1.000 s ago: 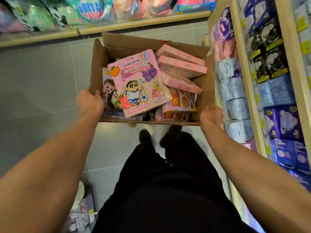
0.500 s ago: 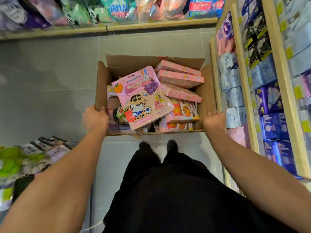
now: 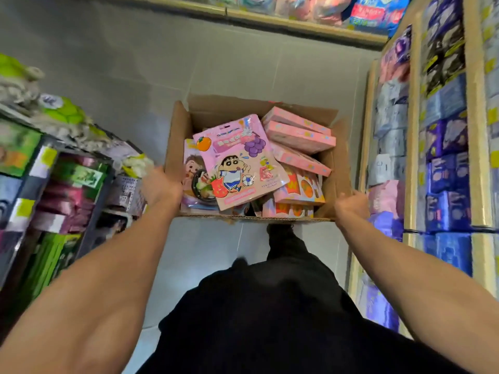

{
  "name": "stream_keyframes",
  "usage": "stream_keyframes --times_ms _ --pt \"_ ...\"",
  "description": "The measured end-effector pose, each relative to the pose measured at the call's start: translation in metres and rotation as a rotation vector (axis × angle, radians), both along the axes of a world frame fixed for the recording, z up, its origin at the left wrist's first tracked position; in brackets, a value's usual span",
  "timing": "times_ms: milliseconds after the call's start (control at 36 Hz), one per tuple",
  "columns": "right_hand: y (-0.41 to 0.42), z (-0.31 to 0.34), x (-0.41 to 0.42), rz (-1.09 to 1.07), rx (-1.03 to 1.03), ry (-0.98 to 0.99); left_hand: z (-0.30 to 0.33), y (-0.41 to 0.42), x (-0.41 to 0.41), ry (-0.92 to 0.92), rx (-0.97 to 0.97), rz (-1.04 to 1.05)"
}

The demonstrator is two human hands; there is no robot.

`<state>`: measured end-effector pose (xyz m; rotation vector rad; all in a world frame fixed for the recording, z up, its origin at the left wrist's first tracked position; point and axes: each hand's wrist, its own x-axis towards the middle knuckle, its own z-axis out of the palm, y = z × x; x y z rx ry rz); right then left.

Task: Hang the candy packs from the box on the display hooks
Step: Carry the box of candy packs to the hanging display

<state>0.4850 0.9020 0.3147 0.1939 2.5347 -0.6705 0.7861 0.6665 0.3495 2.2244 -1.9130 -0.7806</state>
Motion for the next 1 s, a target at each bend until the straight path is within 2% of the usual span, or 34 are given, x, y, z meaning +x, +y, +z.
stream_keyframes --times_ms 167,250,583,833,1000 --pt "0.038 0.012 0.064 0.109 0.047 0.045 0.008 0.079 0.096 -0.004 0.034 0.102" --pt "0.052 0.018 0.094 0.239 0.068 0.039 0.014 0.119 0.136 -0.011 0.055 0.182" --pt "0.092 -0.021 0.214 0.745 0.059 -0.087 0.014 0.346 0.307 -0.055 0.118 0.766" --pt "0.141 -0.030 0.364 1.116 -0.014 -0.135 0.020 0.523 0.430 -0.089 0.133 1.069" --pt "0.167 -0.033 0.480 1.329 0.066 -0.108 0.022 0.632 0.499 -0.097 0.130 1.308"
